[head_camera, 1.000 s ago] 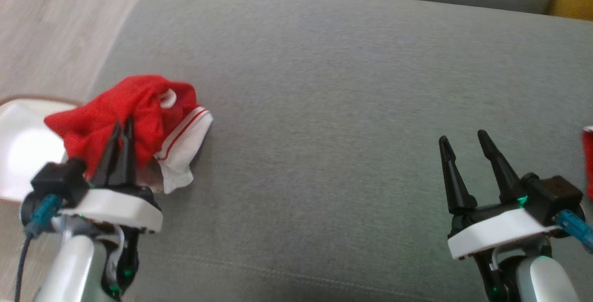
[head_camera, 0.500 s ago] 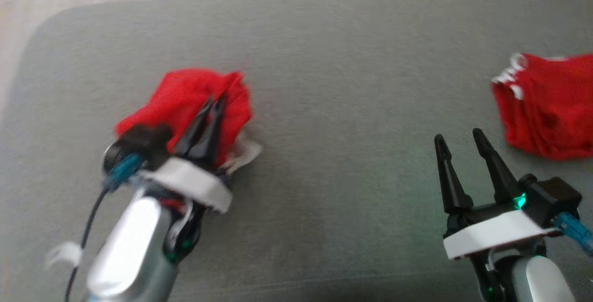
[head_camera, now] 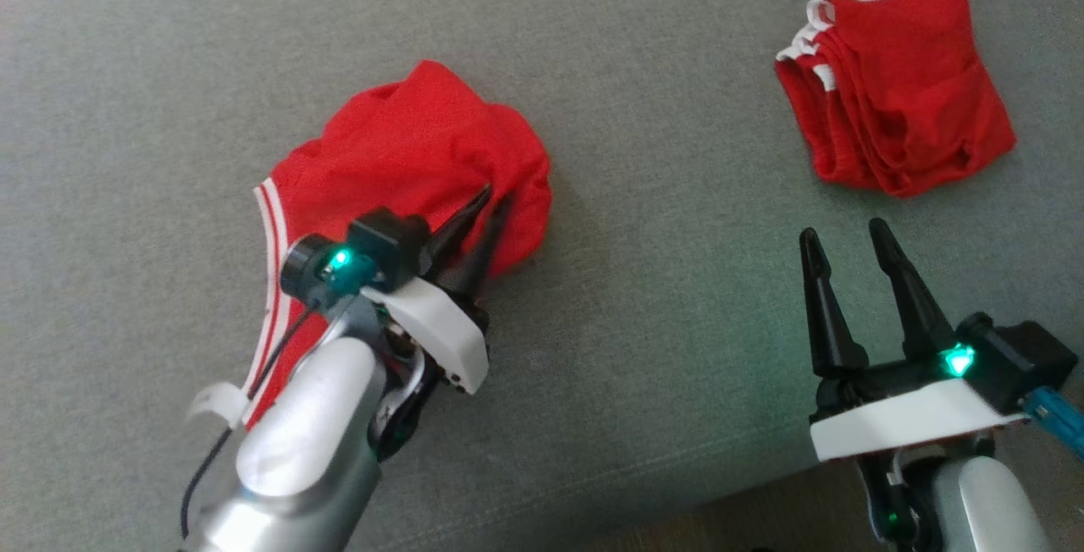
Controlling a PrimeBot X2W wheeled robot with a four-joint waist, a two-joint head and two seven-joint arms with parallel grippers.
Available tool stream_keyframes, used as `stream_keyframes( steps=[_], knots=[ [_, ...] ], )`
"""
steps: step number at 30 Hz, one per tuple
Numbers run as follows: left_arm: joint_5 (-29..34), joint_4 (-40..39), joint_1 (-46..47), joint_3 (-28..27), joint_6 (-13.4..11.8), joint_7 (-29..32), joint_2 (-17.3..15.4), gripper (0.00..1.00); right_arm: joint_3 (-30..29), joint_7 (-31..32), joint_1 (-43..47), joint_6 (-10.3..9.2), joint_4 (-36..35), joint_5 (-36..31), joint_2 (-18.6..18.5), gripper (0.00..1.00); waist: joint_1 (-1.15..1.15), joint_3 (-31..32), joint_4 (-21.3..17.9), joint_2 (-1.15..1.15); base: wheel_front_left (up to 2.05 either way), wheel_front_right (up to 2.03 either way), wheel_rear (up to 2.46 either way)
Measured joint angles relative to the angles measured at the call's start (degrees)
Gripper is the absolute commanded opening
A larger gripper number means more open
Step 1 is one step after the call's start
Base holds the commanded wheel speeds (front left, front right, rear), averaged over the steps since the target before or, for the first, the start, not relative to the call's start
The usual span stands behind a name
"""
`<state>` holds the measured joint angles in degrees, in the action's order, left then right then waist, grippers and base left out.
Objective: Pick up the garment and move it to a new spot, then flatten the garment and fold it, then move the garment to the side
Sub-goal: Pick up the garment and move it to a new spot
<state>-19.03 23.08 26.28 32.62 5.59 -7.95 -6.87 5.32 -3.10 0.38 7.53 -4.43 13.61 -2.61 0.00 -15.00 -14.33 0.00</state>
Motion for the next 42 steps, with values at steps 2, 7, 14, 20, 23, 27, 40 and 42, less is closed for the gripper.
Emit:
stream_keyframes(
  steps=[2,7,14,20,23,27,40,42],
  knots=[
    [0.89,0.66,-0.04,1.04,0.05,-1.32,0.03,1.00,-0.04,-0.16,-0.07,0.00,0.20,0.00,0.00,1.00,0.00,-0.69,-0.54,0.00,0.00,0.00,0.00],
    [2.53,-1.44,-1.33,1.91,-0.14,-5.59,-0.20,1.00,-0.68,-0.42,-0.07,0.00,0.97,-0.31,0.00,1.00,0.00,-0.22,0.86,0.00,0.00,0.00,0.00],
    [2.74,-10.31,-7.61,-4.05,-4.64,-6.36,-1.55,1.00,-1.87,0.97,-0.05,0.00,1.07,-1.87,0.02,1.00,0.00,2.26,5.36,0.00,0.00,0.00,0.00],
    [2.30,-14.64,-11.52,-12.25,-7.50,-6.72,-2.43,1.00,-2.30,2.13,-0.03,0.00,1.44,-2.55,0.01,1.00,0.00,4.69,9.85,0.00,0.00,0.00,0.00],
    [2.23,-14.79,-14.16,-16.36,-8.20,-6.71,-3.34,1.00,-2.41,2.21,-0.02,0.00,1.76,-2.60,0.01,1.00,0.00,5.91,11.75,0.00,0.00,0.00,0.00],
    [2.25,-14.82,-16.85,-20.18,-8.11,-6.71,-4.75,1.00,-2.79,2.64,0.26,0.00,2.13,-2.61,0.01,1.00,0.00,7.44,13.77,0.00,0.00,0.00,0.00],
    [2.46,-15.47,-24.76,-22.67,-7.01,-6.71,-5.09,1.00,-3.19,3.35,3.46,0.00,3.11,-2.63,0.02,1.00,0.00,12.25,14.08,0.00,0.00,0.00,0.00],
    [2.83,-15.60,-25.79,-22.53,-7.01,-6.71,-5.00,1.00,-3.71,3.58,4.20,0.00,3.10,-2.63,0.02,1.00,0.00,13.01,13.93,0.00,0.00,0.00,0.00]
  ],
)
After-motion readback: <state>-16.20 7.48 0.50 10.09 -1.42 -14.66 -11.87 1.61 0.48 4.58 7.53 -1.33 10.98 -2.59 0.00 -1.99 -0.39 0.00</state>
